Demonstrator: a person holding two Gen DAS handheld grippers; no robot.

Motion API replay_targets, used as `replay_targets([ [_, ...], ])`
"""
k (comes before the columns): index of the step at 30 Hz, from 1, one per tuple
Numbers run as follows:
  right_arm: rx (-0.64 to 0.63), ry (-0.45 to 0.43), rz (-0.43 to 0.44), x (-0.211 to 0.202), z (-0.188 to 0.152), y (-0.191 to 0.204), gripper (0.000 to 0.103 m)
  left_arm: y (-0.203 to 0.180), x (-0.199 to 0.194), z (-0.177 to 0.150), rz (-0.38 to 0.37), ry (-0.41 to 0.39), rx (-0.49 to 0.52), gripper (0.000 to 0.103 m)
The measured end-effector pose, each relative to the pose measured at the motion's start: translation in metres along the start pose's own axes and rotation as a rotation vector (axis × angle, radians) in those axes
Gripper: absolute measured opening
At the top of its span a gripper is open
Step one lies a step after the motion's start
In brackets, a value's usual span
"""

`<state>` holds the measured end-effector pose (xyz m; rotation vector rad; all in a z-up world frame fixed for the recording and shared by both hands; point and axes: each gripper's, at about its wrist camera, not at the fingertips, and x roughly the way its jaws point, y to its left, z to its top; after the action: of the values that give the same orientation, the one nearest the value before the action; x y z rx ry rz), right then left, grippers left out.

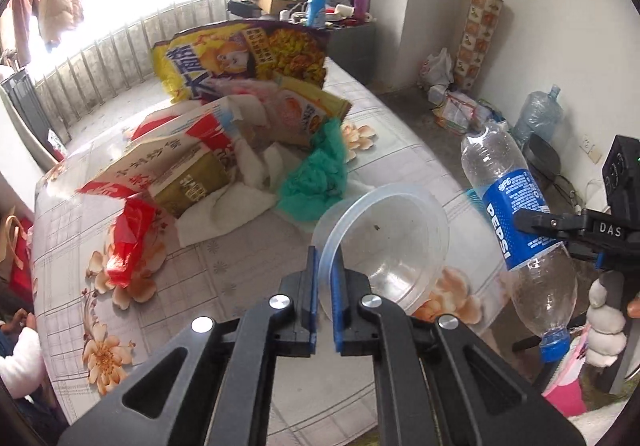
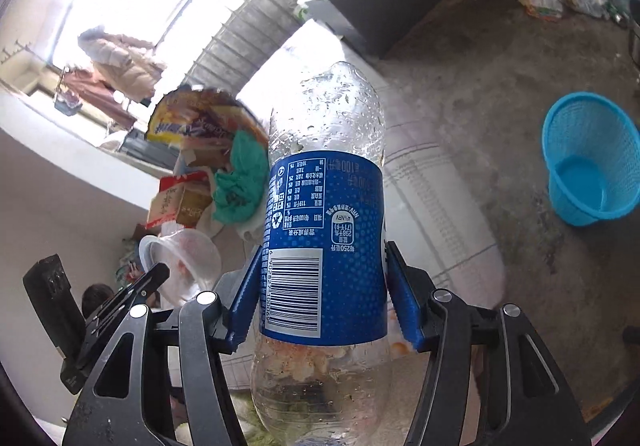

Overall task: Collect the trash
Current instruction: 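Grasp the clear plastic bowl with the left gripper while the right gripper holds the bottle, then carry bottle and bowl to the blue wastebasket and open both grippers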

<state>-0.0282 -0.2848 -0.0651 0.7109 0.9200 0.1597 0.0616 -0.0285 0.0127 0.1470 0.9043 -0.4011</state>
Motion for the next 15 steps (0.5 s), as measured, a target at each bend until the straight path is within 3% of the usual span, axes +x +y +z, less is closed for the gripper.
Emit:
replay_targets([
  [6, 0.208, -0.18, -0.054, -0.067, 0.014, -0.077, 0.055, -0.083, 0.029, 0.061, -0.179, -0.009, 0.159, 0.005],
  [11, 0.472, -0.224, -0.04, -0.08, 0.011, -0.153, 0.056, -0.17, 0.102, 0.102, -0.305, 0.125, 0.293, 0.006],
  [15, 0.685, -0.202, 0.009, -0.059, 0.01, -0.211, 0.056, -0.24, 0.168, 0.114, -0.293, 0.225, 0.439, 0.006],
])
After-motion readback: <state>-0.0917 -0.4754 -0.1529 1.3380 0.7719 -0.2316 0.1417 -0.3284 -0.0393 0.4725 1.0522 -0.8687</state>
